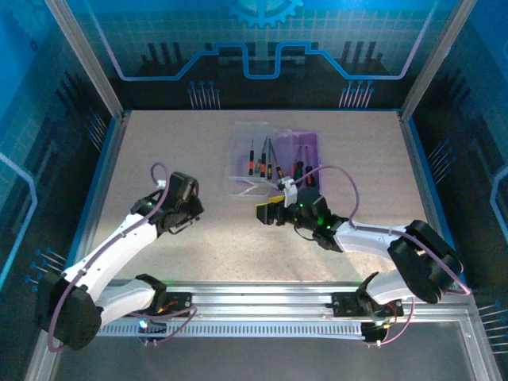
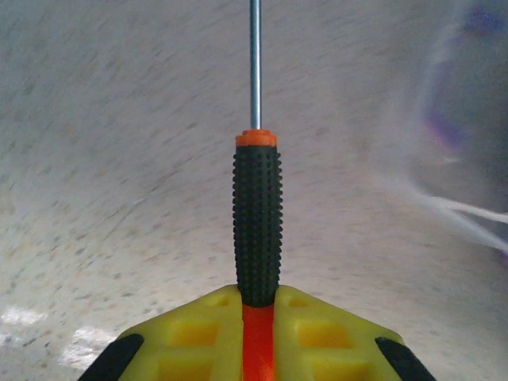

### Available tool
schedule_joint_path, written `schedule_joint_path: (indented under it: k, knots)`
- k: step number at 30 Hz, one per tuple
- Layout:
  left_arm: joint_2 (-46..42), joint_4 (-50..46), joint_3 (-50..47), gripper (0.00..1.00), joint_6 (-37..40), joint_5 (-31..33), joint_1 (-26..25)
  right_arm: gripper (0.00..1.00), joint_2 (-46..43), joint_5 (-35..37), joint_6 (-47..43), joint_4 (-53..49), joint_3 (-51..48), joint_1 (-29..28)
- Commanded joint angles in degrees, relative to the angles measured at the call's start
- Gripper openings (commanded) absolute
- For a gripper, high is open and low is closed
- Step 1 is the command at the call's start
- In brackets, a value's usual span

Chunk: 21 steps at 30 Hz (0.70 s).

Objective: Pack the tool kit

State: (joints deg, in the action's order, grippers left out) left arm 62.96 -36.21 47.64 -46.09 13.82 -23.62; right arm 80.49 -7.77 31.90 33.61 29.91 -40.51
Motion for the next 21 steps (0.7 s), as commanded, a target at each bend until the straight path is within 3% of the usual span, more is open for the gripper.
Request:
schedule_joint_path:
  k: [1,6,12,21]
  knots:
    - [4.8,-4.6,8.1,0.13,6.2,0.2,-2.9,0.71,-1.6,0.5,-0.3,2.8,-0.4,-0.3]
    - [15.6,-4.9,20.8,0.14,11.1,1.4,-8.2,0.71,-2.3,3.6,0.3,3.1,-1.5,0.0]
    - [27.4,-4.4,34.9,0.14,19.7,0.4,-12.2,0.71,-5.0,12.4,2.6,1.0,-3.9,1.3]
    - [37.7,-2.8,45.2,0.13,25.5,-1.0,-12.6,0.71,-7.6,17.9,3.9,-1.7,-5.1,2.2]
